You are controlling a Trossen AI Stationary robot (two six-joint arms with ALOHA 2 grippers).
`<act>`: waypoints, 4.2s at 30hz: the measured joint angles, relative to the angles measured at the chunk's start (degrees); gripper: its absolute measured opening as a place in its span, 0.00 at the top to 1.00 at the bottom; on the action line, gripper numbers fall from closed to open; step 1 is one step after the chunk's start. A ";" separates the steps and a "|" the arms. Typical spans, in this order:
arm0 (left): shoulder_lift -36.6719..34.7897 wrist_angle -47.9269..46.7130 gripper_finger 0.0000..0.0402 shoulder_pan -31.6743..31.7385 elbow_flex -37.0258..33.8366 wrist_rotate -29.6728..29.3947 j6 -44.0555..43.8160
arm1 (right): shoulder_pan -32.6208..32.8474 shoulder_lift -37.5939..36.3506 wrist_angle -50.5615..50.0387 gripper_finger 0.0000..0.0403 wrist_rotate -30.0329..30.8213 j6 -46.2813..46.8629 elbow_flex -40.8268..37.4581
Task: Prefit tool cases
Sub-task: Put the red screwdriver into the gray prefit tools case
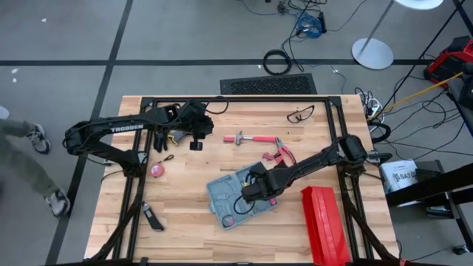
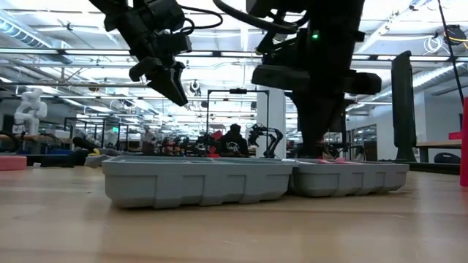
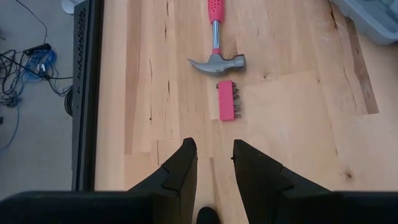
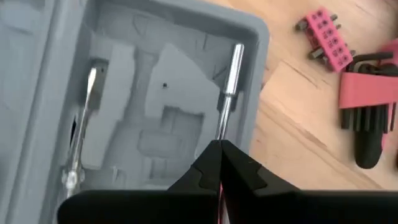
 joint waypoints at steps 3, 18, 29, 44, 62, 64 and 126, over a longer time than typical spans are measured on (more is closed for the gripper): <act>0.00 0.00 0.73 -0.02 0.00 0.00 -0.04 | -0.92 0.00 1.99 1.00 0.29 -1.56 -0.28; 0.00 -0.07 0.73 0.00 0.00 0.00 -0.03 | -4.24 -0.01 9.01 1.00 -1.51 -4.62 -5.16; 0.00 -0.07 0.73 0.00 0.01 0.00 -0.02 | -3.04 -0.24 5.52 1.00 -1.41 -4.06 -1.23; 0.00 -0.04 0.73 -0.02 0.00 0.00 -0.07 | 4.73 -0.29 -0.46 1.00 -5.85 9.17 1.09; -9.90 -0.05 0.73 0.02 -0.02 -1.20 0.17 | 1.19 -11.59 -22.90 1.00 6.69 10.78 1.18; -12.34 2.81 0.73 0.06 0.00 -0.63 0.39 | -0.58 -13.78 -26.58 1.00 6.64 9.69 1.16; 9.42 13.80 0.73 4.96 0.02 13.49 -0.04 | -12.21 -13.88 39.31 1.00 -20.75 -27.88 -28.09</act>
